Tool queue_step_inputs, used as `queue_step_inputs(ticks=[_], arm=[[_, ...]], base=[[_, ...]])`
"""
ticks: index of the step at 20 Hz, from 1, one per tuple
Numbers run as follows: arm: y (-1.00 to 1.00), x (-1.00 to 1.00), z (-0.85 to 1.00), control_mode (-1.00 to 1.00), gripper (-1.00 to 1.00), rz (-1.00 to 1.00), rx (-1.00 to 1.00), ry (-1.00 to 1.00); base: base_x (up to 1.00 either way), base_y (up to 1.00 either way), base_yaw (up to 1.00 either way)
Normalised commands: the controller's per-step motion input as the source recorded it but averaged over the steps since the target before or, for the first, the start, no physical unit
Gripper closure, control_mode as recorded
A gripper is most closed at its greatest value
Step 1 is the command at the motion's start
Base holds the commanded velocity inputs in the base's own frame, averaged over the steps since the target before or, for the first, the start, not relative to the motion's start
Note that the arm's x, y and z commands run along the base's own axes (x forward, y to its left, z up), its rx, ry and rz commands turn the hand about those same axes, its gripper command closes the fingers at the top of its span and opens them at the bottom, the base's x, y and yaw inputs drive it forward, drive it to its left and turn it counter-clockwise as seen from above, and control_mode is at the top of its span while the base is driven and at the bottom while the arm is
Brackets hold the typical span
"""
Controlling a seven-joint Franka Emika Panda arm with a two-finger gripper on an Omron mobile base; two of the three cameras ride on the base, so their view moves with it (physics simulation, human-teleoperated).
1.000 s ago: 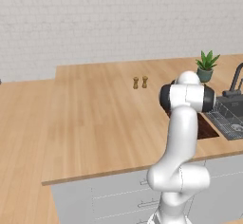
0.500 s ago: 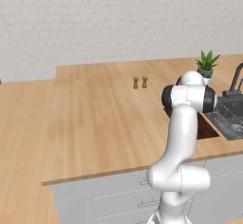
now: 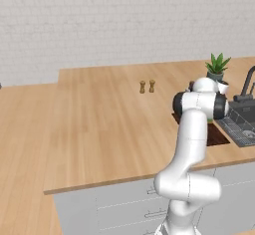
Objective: Pick up the sponge from the counter and clean the cutting board by briefly scrubbing or pressing down on the cutting board. Once finished, release the sponge.
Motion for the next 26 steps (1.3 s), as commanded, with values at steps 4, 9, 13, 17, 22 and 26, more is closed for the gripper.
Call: queue_step_inputs(ticks=[4, 9, 13, 17, 22, 26], arm=[[0.42, -0.26, -1.00, -1.00, 1.00, 0.00, 0.00, 0.01], [0.74, -0.88, -0.80, -1.00, 1.00, 0.00, -0.02, -0.03], [-0.05, -0.64, 0.42, -1.00, 1.00, 0.00, 0.00, -0.17], [-0.20, -0.45, 0.28, -1.00, 1.00, 0.00, 0.02, -0.08], [0.16, -0.88, 0.03, -1.00, 1.00, 0.00, -0.03, -0.25], [0.00, -0.53, -0.34, -1.00, 1.00, 0.00, 0.00, -0.09]], base=[[0.00, 0.00, 0.00], [0.00, 0.00, 0.00], [0.00, 0.00, 0.00], [0.00, 0.00, 0.00], [0.00, 0.00, 0.00], [0.00, 0.00, 0.00]])
